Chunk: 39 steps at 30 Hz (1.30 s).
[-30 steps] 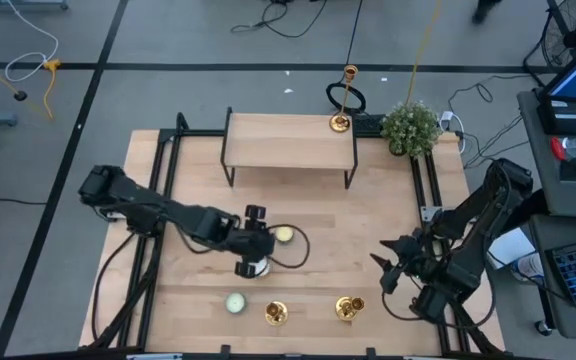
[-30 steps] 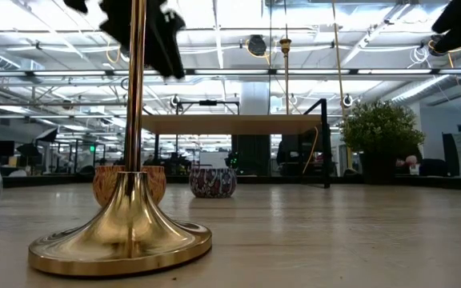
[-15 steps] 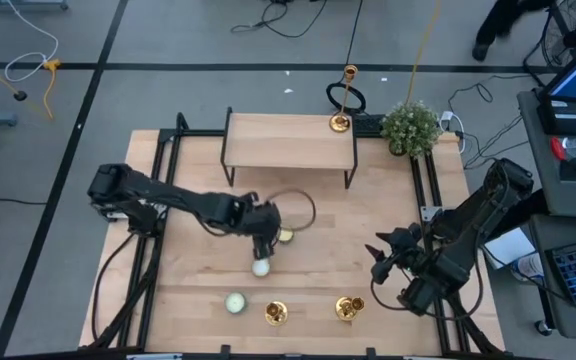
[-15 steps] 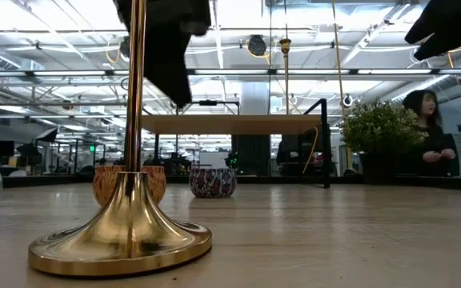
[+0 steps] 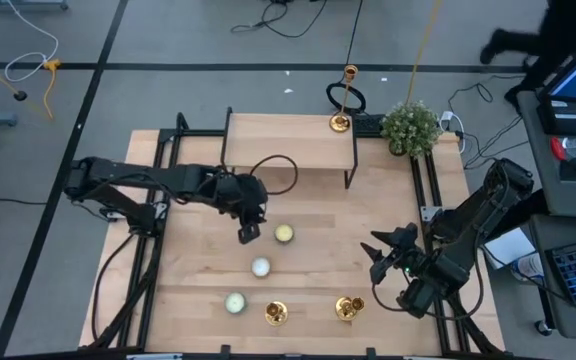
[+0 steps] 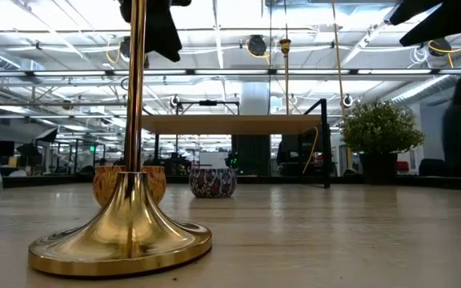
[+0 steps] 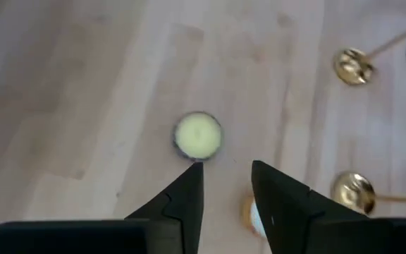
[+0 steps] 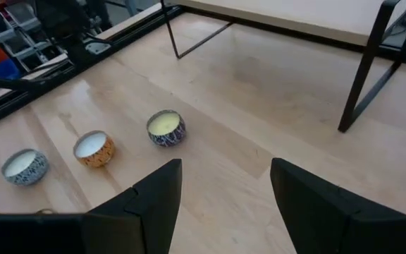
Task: Pick & Place candle stick holders
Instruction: Put the black patterned scented candle on the shelf
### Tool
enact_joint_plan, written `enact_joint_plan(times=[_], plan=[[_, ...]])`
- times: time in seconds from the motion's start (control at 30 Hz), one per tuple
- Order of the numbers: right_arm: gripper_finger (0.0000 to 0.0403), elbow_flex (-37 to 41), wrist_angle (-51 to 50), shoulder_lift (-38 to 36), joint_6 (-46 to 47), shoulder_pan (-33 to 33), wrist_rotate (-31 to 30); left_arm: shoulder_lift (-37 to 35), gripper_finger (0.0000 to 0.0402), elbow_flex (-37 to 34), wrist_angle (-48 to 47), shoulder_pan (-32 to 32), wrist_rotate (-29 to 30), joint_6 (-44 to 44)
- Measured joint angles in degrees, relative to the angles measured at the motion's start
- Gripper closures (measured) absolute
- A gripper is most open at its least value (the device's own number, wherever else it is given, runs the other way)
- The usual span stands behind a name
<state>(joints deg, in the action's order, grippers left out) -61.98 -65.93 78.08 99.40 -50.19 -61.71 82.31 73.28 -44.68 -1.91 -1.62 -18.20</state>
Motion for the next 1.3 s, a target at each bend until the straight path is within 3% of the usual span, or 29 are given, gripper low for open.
enact_joint_plan(times=[0.1, 0.23, 0.33, 0.47, 0.63, 0.83, 0.97, 1.2, 1.3], plan=[[0.0186, 0.0, 0.18, 0.0, 0.0, 0.38, 0.02, 0.19, 0.0285, -0.13, -2.94, -0.14, -1.89, 0.18], [0.019, 0.0, 1.01, 0.0, -0.27, 1.27, -0.02, 1.23, 0.0266, -0.13, -4.3, -0.62, 1.06, -0.89], [0.019, 0.0, 2.26, 0.0, -1.28, 2.07, -0.06, 2.42, 0.0213, -0.04, -4.03, -0.27, 3.4, -3.31], [0.019, 0.0, 3.41, 0.0, -3.38, 3.24, -0.13, 5.93, 0.0113, -0.11, -8.93, 0.49, 6.79, -7.94], [0.019, 0.0, 4.1, 0.02, -4.31, 4.45, -0.08, 12.1, 0.0013, -0.11, -10.09, 0.66, 4.59, -8.75], [0.019, 0.0, 4.65, 0.02, -4.7, 5.63, -0.04, 18.06, 0.0028, -0.13, 1.51, 0.23, -3.1, -10.66], [0.019, 0.0, 5.38, 0.02, -4.66, 5.9, -0.02, 18.42, 0.0033, 0.1, 4.98, 0.23, -3.27, -13.36], [0.019, 0.0, 6.92, 0.02, -6.04, 6.48, -0.06, 20.85, 0.0005, 0.55, 9.94, 0.64, -5.19, -15.11], [0.019, 0.0, 7.02, 0.02, -6.04, 7.02, -0.04, 22.84, 0.0011, 1.78, 8.93, -0.18, -1.33, -13.43]])
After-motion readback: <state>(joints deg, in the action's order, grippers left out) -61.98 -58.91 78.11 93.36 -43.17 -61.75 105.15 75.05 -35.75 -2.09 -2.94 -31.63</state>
